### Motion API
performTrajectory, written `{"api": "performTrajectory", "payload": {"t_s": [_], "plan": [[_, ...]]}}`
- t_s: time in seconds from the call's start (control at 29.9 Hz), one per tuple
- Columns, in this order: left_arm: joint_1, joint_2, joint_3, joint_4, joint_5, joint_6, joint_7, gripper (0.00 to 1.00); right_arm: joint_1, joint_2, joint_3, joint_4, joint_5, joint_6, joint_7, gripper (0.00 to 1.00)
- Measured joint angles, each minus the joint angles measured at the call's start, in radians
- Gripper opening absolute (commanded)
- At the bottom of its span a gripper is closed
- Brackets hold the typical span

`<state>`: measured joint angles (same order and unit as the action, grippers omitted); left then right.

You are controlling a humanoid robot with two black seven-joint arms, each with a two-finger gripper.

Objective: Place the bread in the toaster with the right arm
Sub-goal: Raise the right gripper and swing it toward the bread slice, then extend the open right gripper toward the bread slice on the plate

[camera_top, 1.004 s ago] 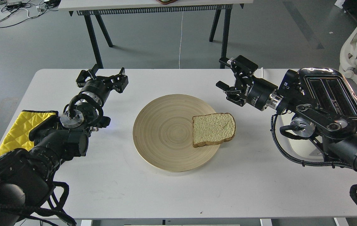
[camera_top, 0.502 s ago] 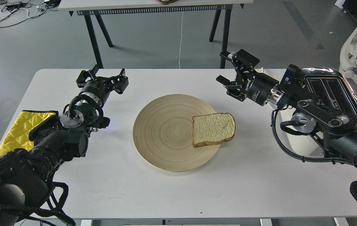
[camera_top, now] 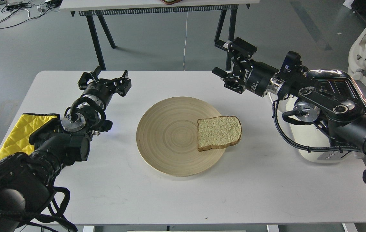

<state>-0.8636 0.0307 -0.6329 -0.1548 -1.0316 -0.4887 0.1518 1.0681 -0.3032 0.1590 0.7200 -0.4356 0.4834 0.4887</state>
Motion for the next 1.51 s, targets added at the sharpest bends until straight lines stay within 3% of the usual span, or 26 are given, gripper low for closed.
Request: {"api": "performTrajectory", "payload": {"t_s": [0.23, 0.44, 0.67, 0.87, 1.27, 1.51], "plan": [[0.0, 0.0, 0.0, 0.0, 0.0, 0.0, 0.0, 1.0, 0.195, -0.036, -0.319, -0.001, -0.018, 0.005, 0.0, 0.99], [0.0, -0.001, 0.001, 0.0, 0.0, 0.0, 0.0, 1.0, 0.29, -0.063, -0.435, 0.002, -0.112, 0.005, 0.0, 0.99], [-0.001, -0.002, 0.001, -0.001, 0.0, 0.0, 0.0, 1.0, 0.3, -0.11, -0.442, 0.017, -0.122, 0.005, 0.0, 0.99], [-0.001, -0.002, 0.001, 0.0, 0.0, 0.0, 0.0, 1.0, 0.282, -0.2, -0.416, 0.115, -0.095, 0.005, 0.0, 0.99], [-0.002, -0.002, 0.001, 0.0, 0.0, 0.0, 0.0, 1.0, 0.044, -0.213, -0.186, 0.181, 0.04, -0.003, 0.0, 0.99], [-0.002, -0.002, 0.001, 0.0, 0.0, 0.0, 0.0, 1.0, 0.002, -0.262, -0.178, 0.226, 0.019, 0.004, 0.0, 0.99]]}}
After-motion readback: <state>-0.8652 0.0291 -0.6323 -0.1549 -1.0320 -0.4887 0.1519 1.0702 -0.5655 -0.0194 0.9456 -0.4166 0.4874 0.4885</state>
